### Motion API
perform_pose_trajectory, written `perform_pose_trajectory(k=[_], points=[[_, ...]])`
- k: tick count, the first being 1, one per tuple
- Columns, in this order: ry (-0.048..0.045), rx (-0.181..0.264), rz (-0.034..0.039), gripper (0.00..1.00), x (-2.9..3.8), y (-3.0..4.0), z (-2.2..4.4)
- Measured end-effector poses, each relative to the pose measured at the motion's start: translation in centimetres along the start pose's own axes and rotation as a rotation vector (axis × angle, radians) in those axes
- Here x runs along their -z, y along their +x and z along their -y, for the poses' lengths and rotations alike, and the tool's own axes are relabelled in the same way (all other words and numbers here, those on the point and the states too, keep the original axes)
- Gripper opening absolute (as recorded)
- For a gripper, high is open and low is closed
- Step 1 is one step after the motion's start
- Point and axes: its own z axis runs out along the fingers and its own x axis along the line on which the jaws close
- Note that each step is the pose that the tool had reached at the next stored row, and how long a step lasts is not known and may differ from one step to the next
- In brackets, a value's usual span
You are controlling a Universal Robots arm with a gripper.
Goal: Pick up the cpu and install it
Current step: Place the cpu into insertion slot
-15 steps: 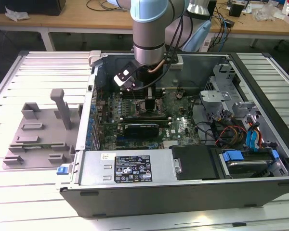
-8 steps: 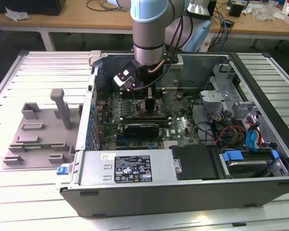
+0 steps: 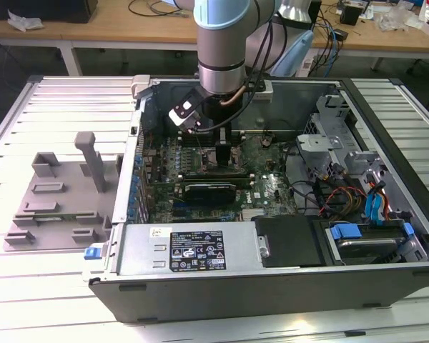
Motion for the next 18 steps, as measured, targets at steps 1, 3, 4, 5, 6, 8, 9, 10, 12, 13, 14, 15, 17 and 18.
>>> perform_pose_trajectory(k=[1, 3, 4, 5, 6, 8, 9, 10, 12, 13, 14, 15, 17, 18], points=[[-0.0001, 0.000, -0.0002, 0.61, 0.07, 0.00, -0.01], [0.0000, 0.000, 0.0003, 0.60, 0.08, 0.00, -0.01], [0.0000, 0.000, 0.0004, 0.60, 0.08, 0.00, -0.01], [-0.0001, 0.000, 0.0006, 0.40, 0.08, 0.00, -0.01], [-0.0001, 0.000, 0.0007, 0.35, 0.08, 0.00, -0.01], [0.0000, 0.000, 0.0009, 0.16, 0.08, 0.00, -0.01], [-0.0001, 0.000, 0.0009, 0.11, 0.08, 0.00, -0.01], [-0.0001, 0.000, 0.0010, 0.11, 0.08, 0.00, -0.01], [0.0048, 0.000, 0.0013, 0.11, 0.06, 0.01, -0.02], [0.0438, 0.001, 0.0007, 0.11, 0.05, 0.01, -0.25], [0.0599, 0.002, 0.0002, 0.11, 0.05, 0.01, -0.30], [0.0601, 0.002, 0.0002, 0.11, 0.05, 0.01, -0.30], [0.0591, 0.032, -0.0016, 0.11, 0.01, 0.03, -0.46], [0.0589, 0.042, -0.0020, 0.11, 0.01, 0.03, -0.46]])
